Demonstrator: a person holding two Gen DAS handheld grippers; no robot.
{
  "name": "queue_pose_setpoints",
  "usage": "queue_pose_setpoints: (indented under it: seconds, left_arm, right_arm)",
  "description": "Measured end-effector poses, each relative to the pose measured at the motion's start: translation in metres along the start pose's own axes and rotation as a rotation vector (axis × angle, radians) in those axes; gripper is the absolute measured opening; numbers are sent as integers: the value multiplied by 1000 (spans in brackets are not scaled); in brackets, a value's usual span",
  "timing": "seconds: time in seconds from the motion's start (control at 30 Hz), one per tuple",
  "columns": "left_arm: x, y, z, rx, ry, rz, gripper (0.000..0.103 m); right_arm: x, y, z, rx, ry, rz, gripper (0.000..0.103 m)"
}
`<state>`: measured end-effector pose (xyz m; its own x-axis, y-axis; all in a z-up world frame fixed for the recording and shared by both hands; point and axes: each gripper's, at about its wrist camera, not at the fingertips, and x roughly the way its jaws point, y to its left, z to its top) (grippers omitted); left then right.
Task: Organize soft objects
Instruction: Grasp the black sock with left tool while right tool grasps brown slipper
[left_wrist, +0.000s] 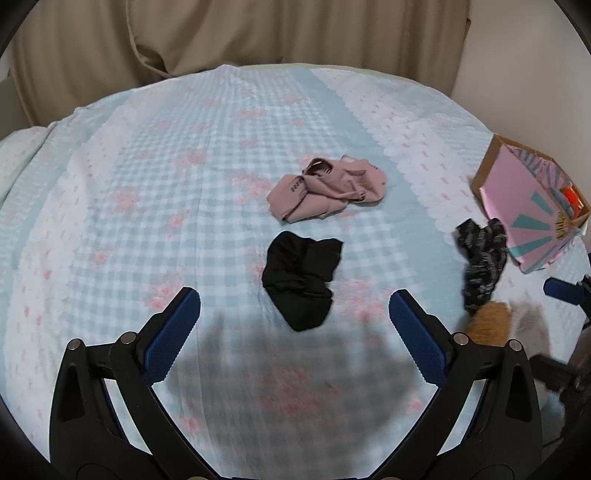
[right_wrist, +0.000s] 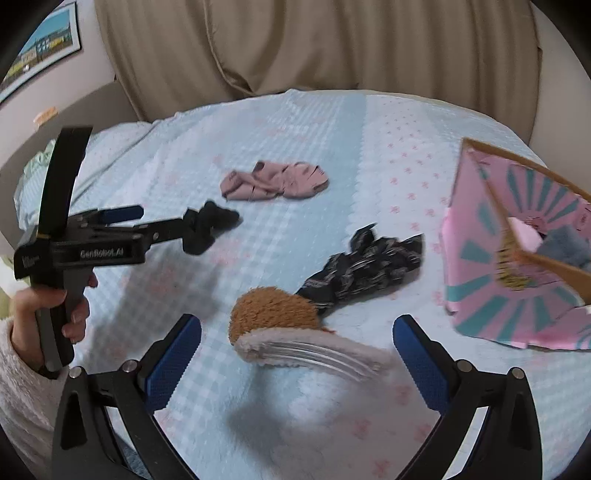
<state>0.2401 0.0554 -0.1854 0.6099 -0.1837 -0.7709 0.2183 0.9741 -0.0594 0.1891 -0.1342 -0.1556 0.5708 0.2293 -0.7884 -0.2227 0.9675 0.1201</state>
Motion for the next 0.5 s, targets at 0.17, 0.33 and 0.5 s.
queue_pose_setpoints:
  seconds: [0.17,0.33,0.5]
  left_arm:
    - [19,5,-3,15,-11,-15,97]
    - [43,1,-3,18,10,-33,83]
    - [61,0,-3,2,27,-25,62]
  right_arm:
    - [23,15,-9,-56,2,-37,103]
    - [39,23,-18,-118,-17,-72,97]
    - [43,25,-25,-181,-48,-149,82]
